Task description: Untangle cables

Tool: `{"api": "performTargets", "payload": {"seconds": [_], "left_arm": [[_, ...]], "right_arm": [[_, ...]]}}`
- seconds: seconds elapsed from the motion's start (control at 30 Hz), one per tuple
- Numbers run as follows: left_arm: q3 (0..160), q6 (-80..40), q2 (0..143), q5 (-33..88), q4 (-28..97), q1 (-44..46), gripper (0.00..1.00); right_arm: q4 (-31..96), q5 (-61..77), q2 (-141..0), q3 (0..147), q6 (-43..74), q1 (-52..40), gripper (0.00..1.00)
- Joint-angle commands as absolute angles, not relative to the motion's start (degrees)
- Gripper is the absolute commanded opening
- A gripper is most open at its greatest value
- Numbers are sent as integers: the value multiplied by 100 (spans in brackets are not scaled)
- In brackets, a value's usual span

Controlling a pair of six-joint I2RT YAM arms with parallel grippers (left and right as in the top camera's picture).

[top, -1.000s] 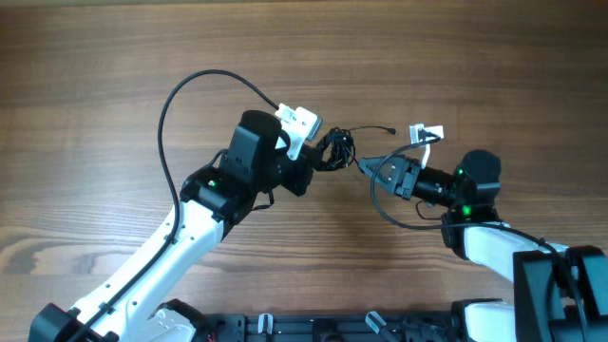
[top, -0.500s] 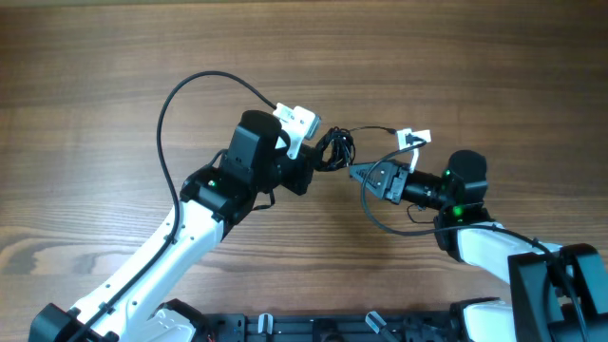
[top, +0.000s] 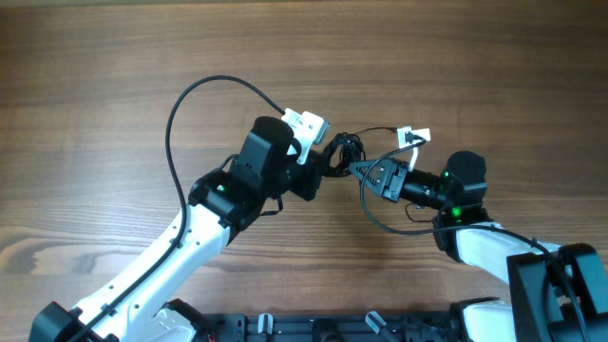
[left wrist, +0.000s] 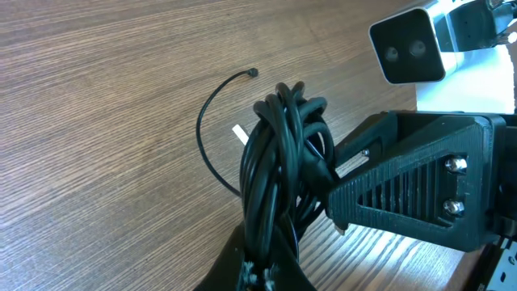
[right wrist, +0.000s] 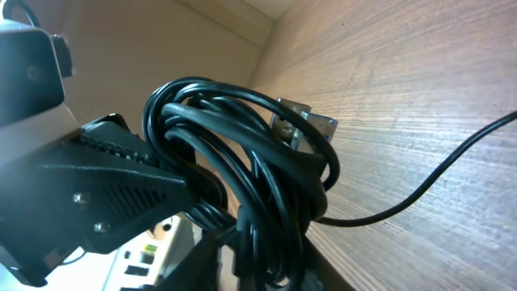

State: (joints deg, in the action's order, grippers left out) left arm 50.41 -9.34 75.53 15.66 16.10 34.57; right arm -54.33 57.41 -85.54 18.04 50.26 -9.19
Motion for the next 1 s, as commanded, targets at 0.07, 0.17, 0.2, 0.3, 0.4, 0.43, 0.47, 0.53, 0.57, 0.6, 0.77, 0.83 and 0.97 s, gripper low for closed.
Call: {"api": "performTargets", "payload": {"seconds": [0.07,0.17,0.2,0.3,0.4,0.43,0.47,0.53,0.57,0.6,0.77,0.83,0.97], "left_arm": [[5089,-967,7588,609,1619,3505,4],[5092,-967,7588,440,1601,3505,4],[5089,-967,7588,440,1592,3505,4],[5089,-969,7588,445,1599,3505,4],[5089,-969,7588,576,1597,3533,4],[5089,-969,7588,593,1597,3548,4],[5089,-969,7588,593,1597,3623,4],[5089,-967,7588,593,1597,3723,4],[5089,-967,7588,591,1597,3780,4],[5089,-967,7588,591,1597,3824,4],[5089,-969,7588,591,1597,3955,4],[5089,-969,7588,593,1597,3955,4],[5089,-969,7588,615,1594,4064,4]], "right_arm": [[-5216,5826,-8549,1828,5098,-958,53],[-5223,5826,-8549,1828,5098,-958,52],[-5223,5826,-8549,1828,5096,-958,52],[-5223,5824,-8549,1828,5098,-958,49],[-5218,5732,-8549,1828,5070,-958,49],[-5221,5712,-8549,1828,5048,-958,49],[-5223,5693,-8549,1828,4989,-958,49],[-5225,5693,-8549,1828,4958,-958,45],[-5225,5682,-8549,1828,4950,-958,43],[-5227,5675,-8549,1828,4952,-958,39],[-5223,5675,-8549,1828,4958,-961,29],[-5221,5658,-8549,1828,4958,-961,28],[-5216,5570,-8549,1828,4958,-961,27]]}}
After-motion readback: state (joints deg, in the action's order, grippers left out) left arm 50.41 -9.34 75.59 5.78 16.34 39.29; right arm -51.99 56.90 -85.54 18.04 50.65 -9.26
